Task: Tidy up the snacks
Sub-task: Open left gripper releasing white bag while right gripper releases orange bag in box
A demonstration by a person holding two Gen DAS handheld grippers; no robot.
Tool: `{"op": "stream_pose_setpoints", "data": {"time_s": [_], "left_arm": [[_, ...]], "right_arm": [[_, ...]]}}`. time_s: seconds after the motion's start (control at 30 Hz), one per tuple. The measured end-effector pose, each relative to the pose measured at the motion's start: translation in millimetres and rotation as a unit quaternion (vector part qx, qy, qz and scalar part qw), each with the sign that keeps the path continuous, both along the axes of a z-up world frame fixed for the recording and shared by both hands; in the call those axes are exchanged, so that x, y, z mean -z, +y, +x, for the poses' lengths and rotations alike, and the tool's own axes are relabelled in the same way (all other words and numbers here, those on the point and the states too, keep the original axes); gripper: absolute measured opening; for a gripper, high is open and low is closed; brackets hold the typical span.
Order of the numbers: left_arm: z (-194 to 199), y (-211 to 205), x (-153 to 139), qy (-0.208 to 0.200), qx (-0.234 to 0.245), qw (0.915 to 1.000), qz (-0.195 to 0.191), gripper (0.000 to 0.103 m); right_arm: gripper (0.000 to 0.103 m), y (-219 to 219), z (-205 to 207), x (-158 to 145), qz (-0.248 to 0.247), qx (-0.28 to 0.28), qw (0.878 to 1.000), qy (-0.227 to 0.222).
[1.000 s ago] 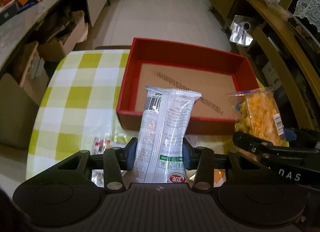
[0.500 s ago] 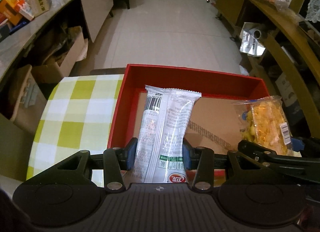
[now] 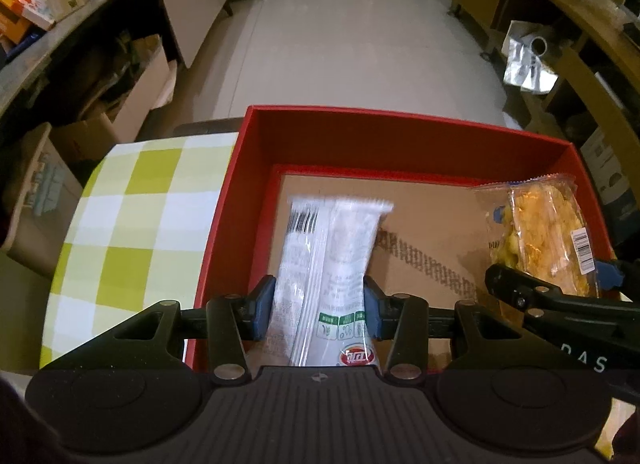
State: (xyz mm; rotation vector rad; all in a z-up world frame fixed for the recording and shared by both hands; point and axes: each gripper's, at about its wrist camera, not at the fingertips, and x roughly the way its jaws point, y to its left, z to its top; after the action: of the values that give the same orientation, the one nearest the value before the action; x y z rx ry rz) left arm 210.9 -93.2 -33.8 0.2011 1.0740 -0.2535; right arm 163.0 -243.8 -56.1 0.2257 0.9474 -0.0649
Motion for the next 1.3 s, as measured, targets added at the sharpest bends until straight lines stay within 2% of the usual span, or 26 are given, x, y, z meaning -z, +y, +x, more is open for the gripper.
{"op": "stream_pose_setpoints", "data": {"time_s": [0.33,0.47,0.63,0.9,1.3], "left_arm": [[3.2,-2.4,6.7,0.005,-0.001,1.0000,0.007,0.056],[2.5,-3.0,7.6,0.002,-0.004,0.9999,0.013,0.070],[3.0,-1.2,1.7,-0.010,-0.007,0.9999,0.010,0.080],[4.6,5.1,-4.2,-0.013,-0.011,0.9999,0.003,0.083],[-3.3,15.5,-21.8,-0.021,-0.012,0.9995,-0.017,0.084]], "right_arm": [[0.081,5.1,8.1,8.0,-0.013,-0.005,1.000,0.013],[0.082,5.0,7.6,8.1,-0.013,-0.006,1.000,0.008],[0.083,4.1,6.7,4.3,-0.018,-0.003,1.000,0.000],[0.087,4.4,5.7,1.4,-0.015,-0.013,1.000,0.003],[0.087,14.8,-7.8,-26.4,-0.040,-0.016,0.999,-0.022]]}}
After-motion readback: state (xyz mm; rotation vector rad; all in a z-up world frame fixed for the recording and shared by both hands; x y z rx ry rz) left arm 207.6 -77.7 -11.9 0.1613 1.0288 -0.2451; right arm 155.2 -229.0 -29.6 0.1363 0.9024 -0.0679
